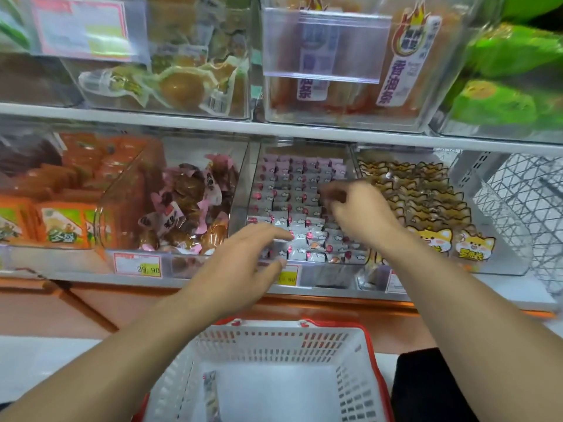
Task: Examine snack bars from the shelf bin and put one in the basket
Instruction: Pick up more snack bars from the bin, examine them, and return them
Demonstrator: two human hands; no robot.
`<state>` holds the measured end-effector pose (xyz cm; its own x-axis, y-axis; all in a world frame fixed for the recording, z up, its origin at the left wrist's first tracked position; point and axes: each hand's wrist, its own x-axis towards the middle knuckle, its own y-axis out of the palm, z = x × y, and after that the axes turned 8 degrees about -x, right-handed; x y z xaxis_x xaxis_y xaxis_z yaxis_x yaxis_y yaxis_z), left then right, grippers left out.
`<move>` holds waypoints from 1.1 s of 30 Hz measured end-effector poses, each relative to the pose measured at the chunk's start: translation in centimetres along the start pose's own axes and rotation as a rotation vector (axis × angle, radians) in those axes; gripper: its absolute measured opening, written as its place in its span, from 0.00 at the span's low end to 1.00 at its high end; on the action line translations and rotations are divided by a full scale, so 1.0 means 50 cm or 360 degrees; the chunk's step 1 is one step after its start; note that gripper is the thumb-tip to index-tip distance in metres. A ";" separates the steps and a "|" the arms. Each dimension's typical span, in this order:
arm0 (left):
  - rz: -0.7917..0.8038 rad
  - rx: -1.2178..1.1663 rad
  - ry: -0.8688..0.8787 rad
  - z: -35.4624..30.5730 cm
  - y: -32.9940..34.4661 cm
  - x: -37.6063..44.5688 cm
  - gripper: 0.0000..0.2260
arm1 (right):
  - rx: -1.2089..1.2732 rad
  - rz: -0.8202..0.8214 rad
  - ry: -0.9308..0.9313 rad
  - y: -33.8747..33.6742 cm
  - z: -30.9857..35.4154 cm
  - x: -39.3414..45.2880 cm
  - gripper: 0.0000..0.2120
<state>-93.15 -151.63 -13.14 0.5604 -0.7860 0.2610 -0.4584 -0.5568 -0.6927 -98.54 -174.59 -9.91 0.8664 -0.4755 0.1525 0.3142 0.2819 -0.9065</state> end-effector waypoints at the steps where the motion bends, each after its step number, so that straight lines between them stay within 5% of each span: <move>1: 0.0031 0.0051 -0.0002 0.002 0.007 0.008 0.18 | -0.0132 -0.0001 0.0002 0.010 0.002 0.019 0.15; 6: 0.0082 0.0145 0.0045 -0.003 0.032 0.035 0.23 | -0.0537 0.0076 0.0114 0.045 0.030 0.116 0.25; 17: 0.0051 0.0134 0.0002 0.003 0.048 0.036 0.25 | -0.0505 -0.0013 0.0186 0.086 0.031 0.146 0.10; 22: -0.0183 -0.0075 0.0034 -0.006 0.030 0.030 0.17 | 0.0010 -0.0601 0.0266 0.036 0.041 0.122 0.09; 25: -0.0528 -0.0636 -0.0190 -0.012 0.020 0.025 0.10 | 0.0619 -0.0901 0.0326 0.022 0.055 0.064 0.04; 30: -0.0600 -0.1315 -0.0509 0.000 -0.008 0.012 0.18 | 0.1864 -0.0358 0.0647 0.047 0.086 -0.079 0.03; 33: -0.0614 -0.1408 -0.0685 0.011 -0.017 -0.007 0.13 | 0.2141 -0.0110 0.0698 0.061 0.090 -0.137 0.06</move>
<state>-92.60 -150.76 -13.01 0.8932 -0.4490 -0.0216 -0.4395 -0.8823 0.1685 -101.77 -166.73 -11.93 0.7235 -0.6669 -0.1781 0.6902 0.6962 0.1971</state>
